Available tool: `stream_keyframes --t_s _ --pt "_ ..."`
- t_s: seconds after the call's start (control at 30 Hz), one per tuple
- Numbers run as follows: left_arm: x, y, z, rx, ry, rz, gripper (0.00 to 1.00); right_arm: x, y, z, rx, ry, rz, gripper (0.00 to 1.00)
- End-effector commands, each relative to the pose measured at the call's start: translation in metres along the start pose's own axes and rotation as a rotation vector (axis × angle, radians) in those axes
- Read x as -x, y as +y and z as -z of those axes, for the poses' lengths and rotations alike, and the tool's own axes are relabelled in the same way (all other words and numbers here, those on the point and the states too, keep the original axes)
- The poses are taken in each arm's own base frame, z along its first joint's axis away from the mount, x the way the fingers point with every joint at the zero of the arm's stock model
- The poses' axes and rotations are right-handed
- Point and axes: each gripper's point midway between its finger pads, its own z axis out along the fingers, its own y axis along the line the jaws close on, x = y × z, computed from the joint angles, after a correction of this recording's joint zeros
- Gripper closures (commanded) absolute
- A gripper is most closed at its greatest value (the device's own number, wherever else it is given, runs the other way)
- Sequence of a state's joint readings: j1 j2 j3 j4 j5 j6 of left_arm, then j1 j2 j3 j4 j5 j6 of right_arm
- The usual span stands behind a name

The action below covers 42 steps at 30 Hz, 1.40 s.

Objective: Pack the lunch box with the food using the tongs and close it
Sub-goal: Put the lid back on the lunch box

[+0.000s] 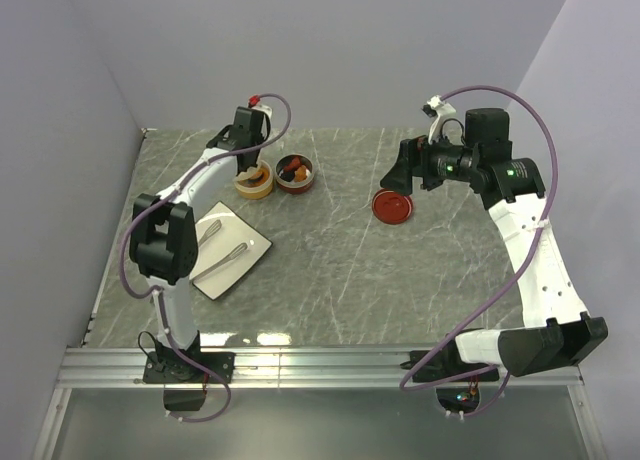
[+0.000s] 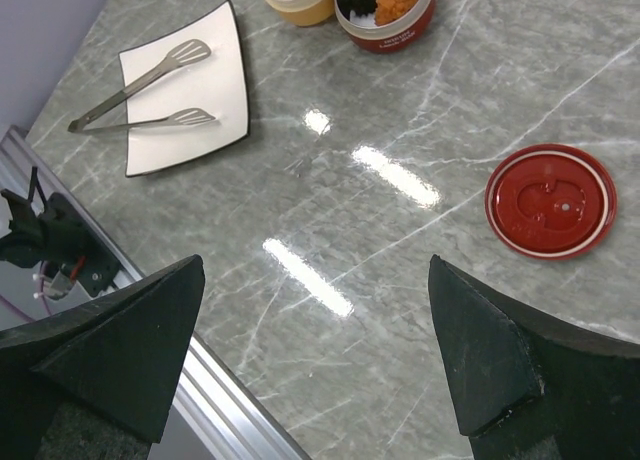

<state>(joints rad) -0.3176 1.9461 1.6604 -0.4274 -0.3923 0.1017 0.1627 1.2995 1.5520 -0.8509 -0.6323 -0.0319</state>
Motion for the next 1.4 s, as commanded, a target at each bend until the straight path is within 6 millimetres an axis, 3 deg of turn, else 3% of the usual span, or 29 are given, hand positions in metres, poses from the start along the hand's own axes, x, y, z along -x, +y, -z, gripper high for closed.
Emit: stream_keyframes --t_s 0.0,0.43,1.37 --pt "0.022 0.002 0.002 0.004 -0.064 0.06 1.0 0.008 0.0 0.01 -0.02 -0.035 0.039 0.0" --pt "-0.006 -0.019 -0.028 -0.023 0.008 0.062 1.0 0.007 0.001 0.007 -0.004 -0.03 0.03 0.0" --pt "-0.011 -0.043 -0.036 -0.067 0.016 0.053 1.0 0.001 0.0 0.002 0.016 -0.012 0.008 0.0"
